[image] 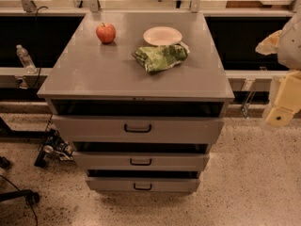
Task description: Open middle drawer
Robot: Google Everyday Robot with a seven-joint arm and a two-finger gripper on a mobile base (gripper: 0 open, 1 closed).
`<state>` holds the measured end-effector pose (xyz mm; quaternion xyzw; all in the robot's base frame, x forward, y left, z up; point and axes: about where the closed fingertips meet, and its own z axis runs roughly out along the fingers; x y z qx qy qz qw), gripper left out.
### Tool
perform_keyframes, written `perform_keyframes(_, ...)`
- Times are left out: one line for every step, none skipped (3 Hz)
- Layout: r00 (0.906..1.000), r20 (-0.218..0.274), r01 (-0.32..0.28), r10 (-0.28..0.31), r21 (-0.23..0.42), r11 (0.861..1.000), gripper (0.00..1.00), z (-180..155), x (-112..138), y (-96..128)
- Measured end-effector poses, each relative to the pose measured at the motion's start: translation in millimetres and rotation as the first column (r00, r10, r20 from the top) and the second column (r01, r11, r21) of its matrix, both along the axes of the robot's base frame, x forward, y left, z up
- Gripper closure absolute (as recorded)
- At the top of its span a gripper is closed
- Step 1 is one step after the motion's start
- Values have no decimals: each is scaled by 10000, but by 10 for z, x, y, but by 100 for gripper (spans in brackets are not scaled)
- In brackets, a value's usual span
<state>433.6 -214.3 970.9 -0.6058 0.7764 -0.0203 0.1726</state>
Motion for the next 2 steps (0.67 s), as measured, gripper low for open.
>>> perform_keyframes(9978, -389, -508, 540, 803, 9955, 0, -325, -86, 89)
perform_keyframes(9868, -1062, -994, 1224, 2000, 9747, 0, -835, -205, 263)
